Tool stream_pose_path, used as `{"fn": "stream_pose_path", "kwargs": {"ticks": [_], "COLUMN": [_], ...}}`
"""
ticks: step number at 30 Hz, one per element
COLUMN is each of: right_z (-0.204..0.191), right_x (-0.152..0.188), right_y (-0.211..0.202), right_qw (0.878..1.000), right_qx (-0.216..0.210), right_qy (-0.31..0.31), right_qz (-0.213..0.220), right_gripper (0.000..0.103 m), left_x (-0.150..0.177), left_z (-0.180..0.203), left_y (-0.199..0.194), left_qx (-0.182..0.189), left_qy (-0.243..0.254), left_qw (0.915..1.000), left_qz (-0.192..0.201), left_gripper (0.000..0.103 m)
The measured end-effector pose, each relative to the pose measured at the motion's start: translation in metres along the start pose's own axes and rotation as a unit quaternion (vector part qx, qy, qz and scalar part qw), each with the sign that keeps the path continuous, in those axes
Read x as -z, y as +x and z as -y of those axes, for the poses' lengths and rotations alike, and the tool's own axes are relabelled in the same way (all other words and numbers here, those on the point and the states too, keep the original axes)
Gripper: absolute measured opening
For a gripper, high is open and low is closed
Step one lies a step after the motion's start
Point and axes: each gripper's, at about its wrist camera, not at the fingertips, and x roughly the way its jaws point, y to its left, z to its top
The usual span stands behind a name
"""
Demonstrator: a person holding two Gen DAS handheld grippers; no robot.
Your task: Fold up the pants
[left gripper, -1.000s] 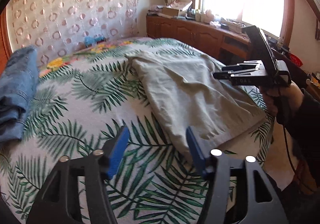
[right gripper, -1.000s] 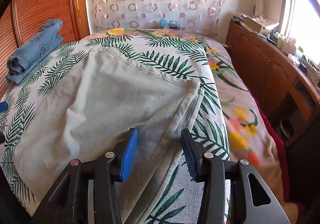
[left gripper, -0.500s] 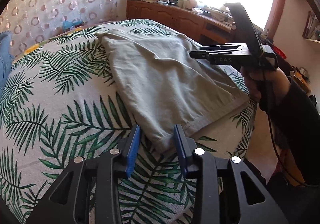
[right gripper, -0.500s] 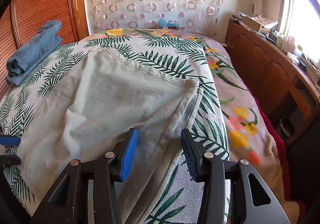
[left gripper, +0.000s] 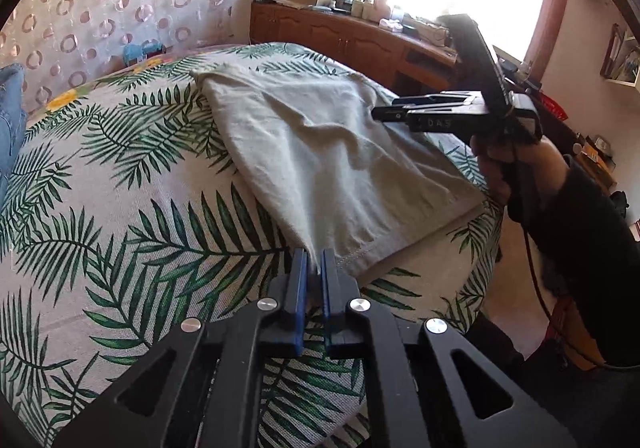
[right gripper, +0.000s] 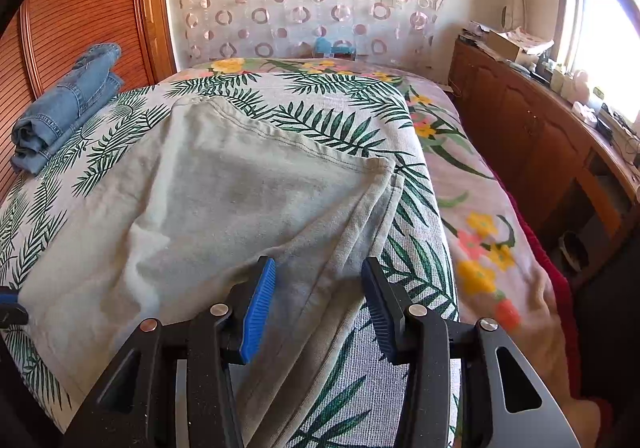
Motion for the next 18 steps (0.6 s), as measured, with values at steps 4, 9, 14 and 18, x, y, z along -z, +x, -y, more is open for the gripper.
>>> {"fn": "stream_pose_path", "kwargs": {"ticks": [4, 9, 14, 18], "right_z": [0.001, -0.005, -0.018, -0.025], "right_x": [0.002, 0.023, 0.054, 0.07], "right_y": [-0.008, -0.042, -0.075, -0.086], "right_qw": [1.0, 1.0, 0.999, 0.999], "right_qx": [0.007, -0.003, -0.02, -0.017], "right_qy": [0.002, 0.007, 0.02, 0.038], "right_qz": [0.007, 0.02, 0.025, 0.024], "right_gripper": [0.047, 0.047, 0.047, 0.047], "left_x": [0.001, 0.002, 0.003, 0.003], "left_z": [-0.004, -0.006, -0.006, -0.006], "left_y": [0.001, 0.003, 0.003, 0.002], "left_qx": [0.002, 0.004, 0.005, 0.005], "left_qy": [-0.005, -0.011, -0.012, -0.012], "left_qw": [1.0, 0.9999, 0.9999, 0.9999], "left_qz": [0.001, 0.001, 0.003, 0.003], "left_gripper": [0.008, 0.008, 0.008, 0.008]}}
